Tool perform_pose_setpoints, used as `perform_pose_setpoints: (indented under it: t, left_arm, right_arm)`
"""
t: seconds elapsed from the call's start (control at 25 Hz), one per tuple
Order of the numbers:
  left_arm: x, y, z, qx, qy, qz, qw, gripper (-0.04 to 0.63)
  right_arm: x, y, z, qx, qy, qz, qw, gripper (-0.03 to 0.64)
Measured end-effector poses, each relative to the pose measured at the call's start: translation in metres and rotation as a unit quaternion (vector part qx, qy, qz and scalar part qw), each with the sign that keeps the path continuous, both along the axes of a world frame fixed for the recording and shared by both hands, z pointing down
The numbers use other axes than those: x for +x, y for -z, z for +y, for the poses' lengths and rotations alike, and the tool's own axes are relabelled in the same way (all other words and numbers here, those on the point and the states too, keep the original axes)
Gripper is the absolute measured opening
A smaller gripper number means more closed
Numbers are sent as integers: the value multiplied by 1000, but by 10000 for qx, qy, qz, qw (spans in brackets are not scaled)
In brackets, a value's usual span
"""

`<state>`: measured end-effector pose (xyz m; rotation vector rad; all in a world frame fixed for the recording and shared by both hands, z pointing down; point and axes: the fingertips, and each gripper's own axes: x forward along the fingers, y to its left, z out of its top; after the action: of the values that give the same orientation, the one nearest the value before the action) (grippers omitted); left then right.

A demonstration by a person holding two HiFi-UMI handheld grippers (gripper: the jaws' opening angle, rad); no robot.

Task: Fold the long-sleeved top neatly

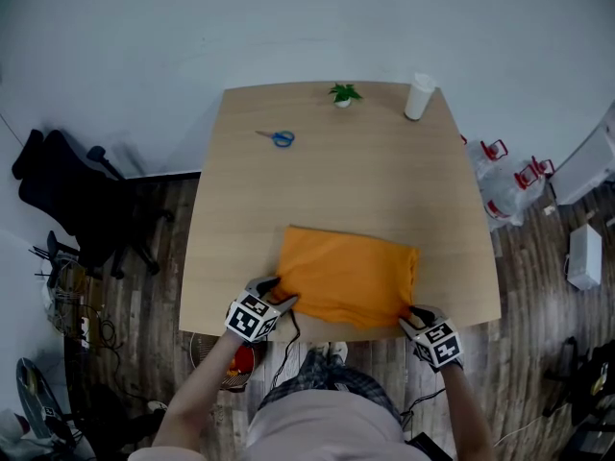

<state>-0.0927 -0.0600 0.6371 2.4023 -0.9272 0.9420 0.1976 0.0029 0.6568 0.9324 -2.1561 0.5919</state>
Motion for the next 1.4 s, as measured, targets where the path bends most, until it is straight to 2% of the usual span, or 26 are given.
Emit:
perform_pose_setpoints:
  t: [0.12,0.24,0.4,0.56,0.68,0.8,0.92,1.0,1.08,1.24,1.4]
  left_arm:
    - [-6,30,-13,321,355,325,9983,249]
    - [-15,68,-36,731,884,773,9904,246]
    - [-29,117,-66,1331,1600,1220,9705,204]
    - [-38,156,-86,1927,2156,1358,9476,131]
    - [-42,179,-92,2259,2439,1477,9315,75]
    - [-41,198,-94,2534,2550,1491,9212,22]
    - [-38,210,-93,2746,2536,1480,9156,4]
    - [-36,216,-92,2797,2524,1569,9129,3]
    - [-33,218,-91,2824,2491,1620,9121,3]
    - [-27,219,-92,2881,2343,1533,9158,2]
    - [-22,224,-94,2919,2309,1601,9142,2]
  right_arm:
    - [1,34,-17,366,-191,-357,9985,164]
    - [4,69,-43,842,-479,-771,9923,161]
    - [6,115,-81,1567,-856,-1191,9767,130]
    - [12,156,-114,2272,-1286,-1453,9543,66]
    - [19,184,-130,2746,-1651,-1583,9339,26]
    - [32,207,-139,3115,-2040,-1660,9131,8]
    - [44,225,-140,3351,-2369,-1737,8952,8]
    - [50,232,-138,3466,-2506,-1664,8885,8]
    - [55,236,-136,3560,-2586,-1508,8852,8]
    - [60,234,-134,3630,-2690,-1305,8825,6]
    - [65,229,-133,3675,-2765,-1120,8809,5]
